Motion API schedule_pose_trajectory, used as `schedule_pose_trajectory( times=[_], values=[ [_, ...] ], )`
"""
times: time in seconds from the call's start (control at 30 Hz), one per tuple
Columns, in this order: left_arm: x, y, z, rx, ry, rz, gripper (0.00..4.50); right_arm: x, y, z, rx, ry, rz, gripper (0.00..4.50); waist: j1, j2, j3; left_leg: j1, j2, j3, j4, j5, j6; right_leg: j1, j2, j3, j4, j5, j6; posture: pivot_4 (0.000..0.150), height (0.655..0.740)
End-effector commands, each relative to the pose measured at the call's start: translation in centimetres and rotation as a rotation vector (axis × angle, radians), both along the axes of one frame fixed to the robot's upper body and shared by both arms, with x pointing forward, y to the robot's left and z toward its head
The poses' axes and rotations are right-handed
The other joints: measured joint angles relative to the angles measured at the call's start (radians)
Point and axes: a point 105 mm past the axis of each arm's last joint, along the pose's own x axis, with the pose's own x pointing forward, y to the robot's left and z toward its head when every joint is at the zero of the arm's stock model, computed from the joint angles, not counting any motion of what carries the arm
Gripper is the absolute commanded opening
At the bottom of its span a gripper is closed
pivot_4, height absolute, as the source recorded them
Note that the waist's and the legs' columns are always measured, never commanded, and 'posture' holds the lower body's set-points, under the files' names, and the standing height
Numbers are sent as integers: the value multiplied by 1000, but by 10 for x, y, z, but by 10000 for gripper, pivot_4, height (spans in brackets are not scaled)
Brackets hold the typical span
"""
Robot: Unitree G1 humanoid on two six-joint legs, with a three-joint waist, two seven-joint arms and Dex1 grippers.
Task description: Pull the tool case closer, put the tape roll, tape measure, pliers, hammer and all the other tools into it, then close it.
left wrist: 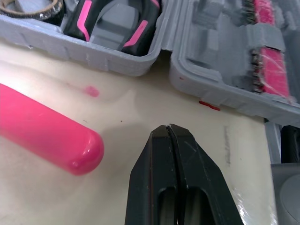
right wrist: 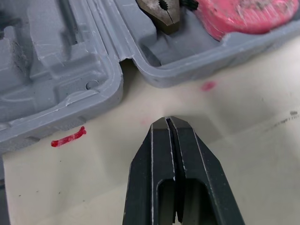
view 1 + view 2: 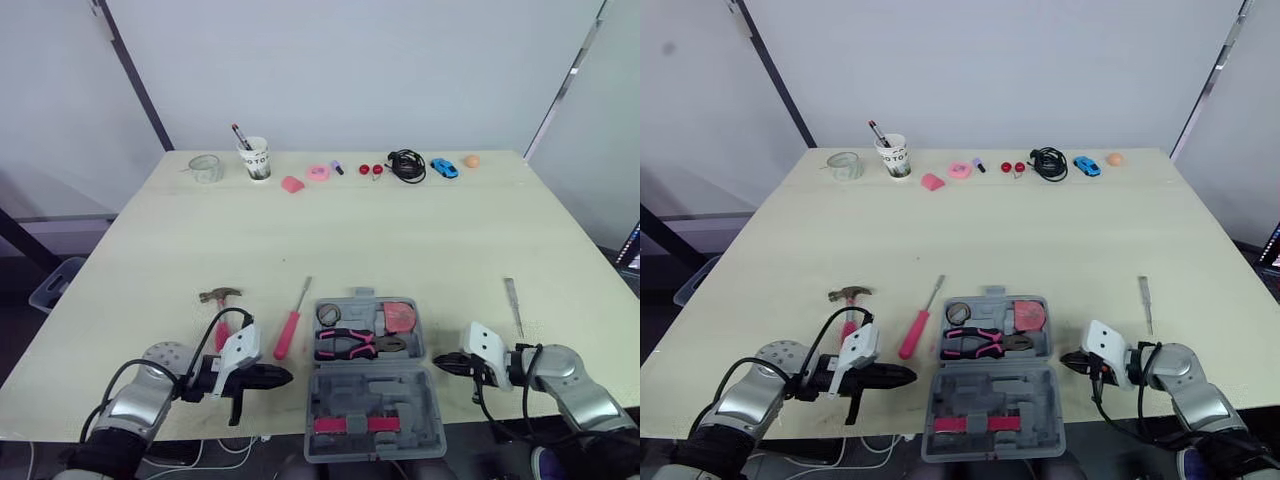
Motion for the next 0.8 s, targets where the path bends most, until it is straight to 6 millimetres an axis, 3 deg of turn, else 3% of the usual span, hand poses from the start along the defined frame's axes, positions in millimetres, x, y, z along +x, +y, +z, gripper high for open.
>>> schedule_pose_trajectory(
  times=[0.03,0.53,0.8],
  values=[
    [3,-2,-1,9,-4,-5,151,-5,9,-3,-15,2,62,0,-2,0,0,0,0,0,1,0,0,0,0,0,1,0,0,1500,7400],
    [10,-6,-7,26,-16,-17,151,-1,23,0,-31,-24,107,0,-5,0,0,0,0,-2,9,0,0,0,0,0,10,0,0,1500,7400],
    [12,-33,-9,3,-7,-48,151,-3,28,1,-25,-23,110,0,-5,1,-1,0,0,-2,10,0,0,0,0,1,11,0,0,1500,7400]
  ],
)
